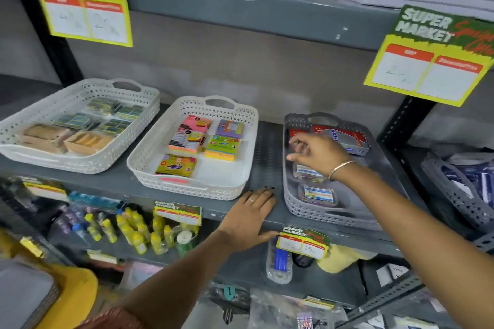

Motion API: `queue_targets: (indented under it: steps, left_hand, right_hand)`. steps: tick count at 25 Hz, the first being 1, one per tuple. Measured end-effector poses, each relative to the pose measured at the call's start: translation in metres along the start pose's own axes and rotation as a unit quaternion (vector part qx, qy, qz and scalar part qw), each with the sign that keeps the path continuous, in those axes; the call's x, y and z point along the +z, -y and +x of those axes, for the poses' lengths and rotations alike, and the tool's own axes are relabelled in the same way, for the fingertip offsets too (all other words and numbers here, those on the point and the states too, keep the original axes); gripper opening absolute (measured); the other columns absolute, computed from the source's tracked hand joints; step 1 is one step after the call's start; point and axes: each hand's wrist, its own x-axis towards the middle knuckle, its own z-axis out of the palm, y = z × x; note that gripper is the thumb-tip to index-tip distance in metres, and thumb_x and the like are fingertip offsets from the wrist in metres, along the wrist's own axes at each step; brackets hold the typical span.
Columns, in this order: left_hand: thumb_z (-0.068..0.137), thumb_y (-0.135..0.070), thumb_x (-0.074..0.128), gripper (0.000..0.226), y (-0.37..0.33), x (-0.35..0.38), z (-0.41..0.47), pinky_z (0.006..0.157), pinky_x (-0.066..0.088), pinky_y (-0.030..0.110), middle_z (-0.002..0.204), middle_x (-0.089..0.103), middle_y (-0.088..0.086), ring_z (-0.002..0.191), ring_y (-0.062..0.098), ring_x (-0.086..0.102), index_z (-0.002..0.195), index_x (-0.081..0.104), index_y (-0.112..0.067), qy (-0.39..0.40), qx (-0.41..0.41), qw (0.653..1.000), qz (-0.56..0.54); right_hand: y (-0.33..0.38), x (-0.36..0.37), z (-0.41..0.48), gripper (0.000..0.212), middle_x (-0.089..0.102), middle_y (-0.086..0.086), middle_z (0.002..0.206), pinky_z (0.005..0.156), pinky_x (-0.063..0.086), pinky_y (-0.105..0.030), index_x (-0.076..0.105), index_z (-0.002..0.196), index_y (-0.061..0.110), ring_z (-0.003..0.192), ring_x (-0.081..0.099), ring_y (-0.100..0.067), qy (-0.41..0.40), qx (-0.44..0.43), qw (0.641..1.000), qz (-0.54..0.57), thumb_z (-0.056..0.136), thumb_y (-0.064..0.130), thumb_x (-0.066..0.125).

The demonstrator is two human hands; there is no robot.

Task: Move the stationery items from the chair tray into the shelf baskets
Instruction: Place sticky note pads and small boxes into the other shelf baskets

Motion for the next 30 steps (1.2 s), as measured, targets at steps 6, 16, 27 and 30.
queue_targets:
  steps: [6,16,27,30]
  left_hand:
    - [0.087,-0.058,0.033,0.067,0.048,-0.006,-0.099,0.112,0.007,0.039,0.149,0.028,0.009,0.137,0.026,0.021,0.136,0.034,-0.012,-0.041,-0.015,0.997,0.062]
    - [0.084,-0.062,0.040,0.074,0.199,-0.010,-0.385,0.106,0.016,0.046,0.145,0.037,0.017,0.136,0.031,0.019,0.136,0.033,-0.009,-0.011,-0.409,0.912,0.037]
    - [0.078,-0.064,0.039,0.075,0.209,0.095,-0.590,0.103,0.028,0.053,0.139,0.047,0.016,0.130,0.034,0.037,0.122,0.057,-0.006,0.109,-0.560,0.817,-0.081]
    - [0.076,-0.064,0.038,0.073,0.199,0.137,-0.611,0.103,0.032,0.054,0.139,0.048,0.014,0.130,0.031,0.040,0.119,0.061,-0.009,0.142,-0.572,0.802,-0.096]
  right_hand:
    - [0.145,0.011,0.044,0.026,0.065,0.002,0.088,0.076,0.051,-0.035,0.062,0.102,0.017,0.083,0.061,-0.021,-0.033,-0.167,0.983,0.070,0.080,0.030,0.067]
    - [0.439,0.150,0.087,0.041,0.065,-0.003,0.094,0.079,0.054,-0.043,0.054,0.117,0.017,0.083,0.063,-0.025,0.105,-0.357,0.922,0.107,0.080,0.030,0.067]
    - [0.585,0.396,0.069,0.043,0.065,-0.011,0.107,0.081,0.053,-0.047,0.050,0.121,0.017,0.097,0.063,-0.030,0.318,-0.373,0.870,0.055,0.083,0.031,0.065]
    - [0.592,0.473,0.057,0.042,0.064,-0.011,0.107,0.084,0.052,-0.047,0.050,0.123,0.016,0.099,0.061,-0.029,0.369,-0.371,0.850,0.059,0.085,0.028,0.063]
